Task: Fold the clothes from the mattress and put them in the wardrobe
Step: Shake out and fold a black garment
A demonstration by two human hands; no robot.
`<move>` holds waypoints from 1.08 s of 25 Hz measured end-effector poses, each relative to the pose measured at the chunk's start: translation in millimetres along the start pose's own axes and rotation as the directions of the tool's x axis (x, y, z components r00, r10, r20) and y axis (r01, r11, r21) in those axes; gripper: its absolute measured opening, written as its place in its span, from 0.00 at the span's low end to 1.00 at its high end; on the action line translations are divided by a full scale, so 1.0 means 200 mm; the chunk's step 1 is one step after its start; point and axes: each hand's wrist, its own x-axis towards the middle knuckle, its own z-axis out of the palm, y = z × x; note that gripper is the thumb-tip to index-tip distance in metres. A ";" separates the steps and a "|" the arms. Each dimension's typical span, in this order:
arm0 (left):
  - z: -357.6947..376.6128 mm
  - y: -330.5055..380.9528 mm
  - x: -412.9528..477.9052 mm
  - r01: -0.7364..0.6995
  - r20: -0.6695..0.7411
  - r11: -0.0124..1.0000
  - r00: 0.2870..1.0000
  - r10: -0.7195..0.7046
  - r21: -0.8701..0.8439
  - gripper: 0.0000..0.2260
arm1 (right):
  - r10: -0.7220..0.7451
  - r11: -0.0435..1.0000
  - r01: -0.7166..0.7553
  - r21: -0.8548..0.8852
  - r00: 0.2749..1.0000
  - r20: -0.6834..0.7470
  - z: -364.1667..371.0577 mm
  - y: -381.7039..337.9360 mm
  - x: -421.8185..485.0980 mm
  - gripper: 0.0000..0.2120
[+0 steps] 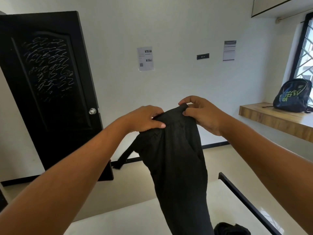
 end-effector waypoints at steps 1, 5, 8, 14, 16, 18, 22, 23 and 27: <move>-0.01 0.01 0.02 -0.023 -0.064 0.999 0.998 0.026 0.042 0.12 | 0.000 0.996 0.001 0.092 1.000 -0.011 -0.02 0.03 -0.02 0.14; -0.07 0.07 0.07 -0.066 -0.256 0.989 0.962 0.098 0.133 0.12 | 0.078 0.973 -0.127 0.194 0.968 0.240 0.04 0.27 -0.14 0.22; -0.17 0.15 0.08 -0.140 -0.259 0.974 0.948 0.184 0.178 0.11 | 0.222 0.945 -0.272 0.180 0.940 0.259 0.25 0.53 -0.22 0.20; -0.29 -0.07 0.08 0.146 -0.232 0.880 0.972 -0.042 0.452 0.16 | 0.309 0.731 -0.425 0.534 0.903 0.297 0.38 0.54 -0.27 0.32; -0.16 -0.20 0.07 0.269 -0.297 0.849 0.945 -0.140 0.455 0.14 | 0.282 0.630 -0.395 0.669 0.919 0.278 0.41 0.50 -0.27 0.28; 0.05 -0.31 0.02 0.332 -0.378 0.908 0.899 -0.222 0.256 0.16 | 0.301 0.530 -0.398 0.749 0.914 0.272 0.47 0.51 -0.24 0.22; 0.60 -0.40 -0.29 0.429 -0.347 0.826 0.760 -0.549 -0.366 0.18 | 0.436 0.427 -0.448 0.786 0.863 0.255 0.58 0.66 -0.23 0.16; 0.75 -0.41 -0.40 0.488 -0.265 0.707 0.693 -0.670 -0.512 0.19 | 0.456 0.402 -0.452 0.796 0.853 0.254 0.60 0.73 -0.25 0.18; 1.22 -0.49 -0.84 0.624 0.275 0.114 0.491 -0.826 -0.773 0.31 | 0.533 0.375 -0.472 0.798 0.814 0.231 0.66 0.91 -0.39 0.19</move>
